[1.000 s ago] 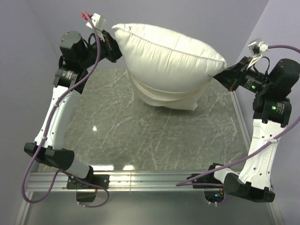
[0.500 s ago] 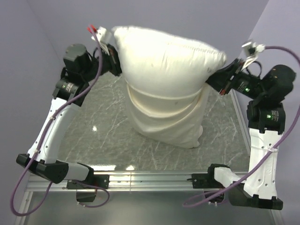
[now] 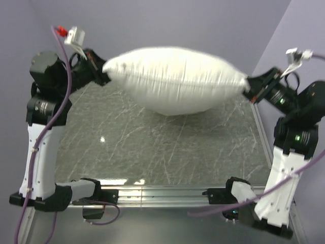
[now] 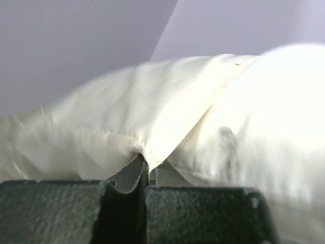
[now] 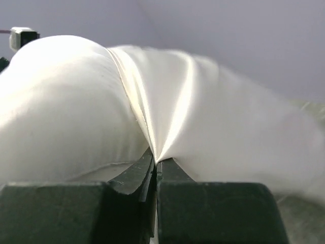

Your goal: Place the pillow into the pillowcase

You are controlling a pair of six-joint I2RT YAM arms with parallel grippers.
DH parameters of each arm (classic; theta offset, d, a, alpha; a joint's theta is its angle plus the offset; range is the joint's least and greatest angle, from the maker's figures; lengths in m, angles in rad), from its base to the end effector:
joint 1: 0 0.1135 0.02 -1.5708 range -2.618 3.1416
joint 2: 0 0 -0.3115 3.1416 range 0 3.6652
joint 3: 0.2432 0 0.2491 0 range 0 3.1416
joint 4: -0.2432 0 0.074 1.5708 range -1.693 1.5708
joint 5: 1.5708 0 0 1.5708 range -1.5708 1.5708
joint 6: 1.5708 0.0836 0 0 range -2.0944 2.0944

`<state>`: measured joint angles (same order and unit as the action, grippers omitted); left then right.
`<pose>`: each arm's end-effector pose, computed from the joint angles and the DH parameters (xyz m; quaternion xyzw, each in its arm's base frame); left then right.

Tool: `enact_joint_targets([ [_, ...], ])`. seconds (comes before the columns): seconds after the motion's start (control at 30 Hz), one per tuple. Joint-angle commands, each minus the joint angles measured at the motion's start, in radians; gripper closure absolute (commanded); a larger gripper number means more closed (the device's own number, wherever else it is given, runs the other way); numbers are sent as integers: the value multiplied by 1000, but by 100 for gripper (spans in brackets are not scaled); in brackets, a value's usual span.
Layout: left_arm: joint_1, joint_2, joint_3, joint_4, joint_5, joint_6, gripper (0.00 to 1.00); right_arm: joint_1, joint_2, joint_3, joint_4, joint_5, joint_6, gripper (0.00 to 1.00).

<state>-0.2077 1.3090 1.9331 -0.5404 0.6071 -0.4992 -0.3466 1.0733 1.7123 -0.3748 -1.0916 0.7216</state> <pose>0.2276 -0.0967 0.6163 0.1239 0.6711 -0.4330 0.5890 0.1553 0.0228 0.6090 -0.0903 0.6570 0.4365 0.6080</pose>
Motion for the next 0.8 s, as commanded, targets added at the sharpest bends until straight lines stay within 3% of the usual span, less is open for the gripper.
enact_joint_targets([
  [0.0, 50, -24, -256, -71, -16, -128, 100, 75, -82, -182, -248, 205, -143, 100],
  [0.03, 50, -25, -360, -78, 26, -154, 100, 113, -98, -251, -298, 269, -228, 100],
  [0.1, 31, -47, -417, -32, 89, -180, 100, 232, -110, -287, -361, 320, -260, 100],
  [0.2, 53, 85, -65, -84, 86, -131, 100, 219, -40, -57, -380, 332, -289, 100],
  [0.23, 66, 125, 198, -84, 76, -115, 100, 189, 55, 227, -394, 354, -321, 100],
  [0.33, 99, 177, 381, -31, 13, -72, 100, 71, 172, 563, -374, 312, -268, 100],
  [0.37, 99, 141, 339, -14, 16, -58, 100, 70, 159, 532, -363, 297, -263, 100],
  [0.4, 99, 112, 267, 8, 22, -53, 100, 72, 128, 339, -314, 280, -264, 100],
  [0.43, 99, 83, 131, 52, 23, -35, 100, 78, 50, 216, -271, 262, -245, 100],
  [0.47, 99, 58, 94, 66, 13, -12, 100, 75, 21, 120, -244, 242, -244, 100],
  [0.5, 105, 23, 64, 86, 7, 23, 100, 69, 14, 78, -265, 245, -279, 100],
  [0.6, 117, -25, 34, 131, -12, 45, 100, -9, 31, 174, -273, 242, -263, 100],
  [0.63, 116, -30, -29, 126, -7, 27, 100, -5, 10, 124, -245, 205, -255, 100],
  [0.7, 100, -5, -94, 13, 23, 17, 100, 102, -35, -71, -261, 238, -270, 100],
  [0.77, 91, 15, -247, -85, 20, 42, 100, 167, -18, -121, -349, 313, -405, 100],
])
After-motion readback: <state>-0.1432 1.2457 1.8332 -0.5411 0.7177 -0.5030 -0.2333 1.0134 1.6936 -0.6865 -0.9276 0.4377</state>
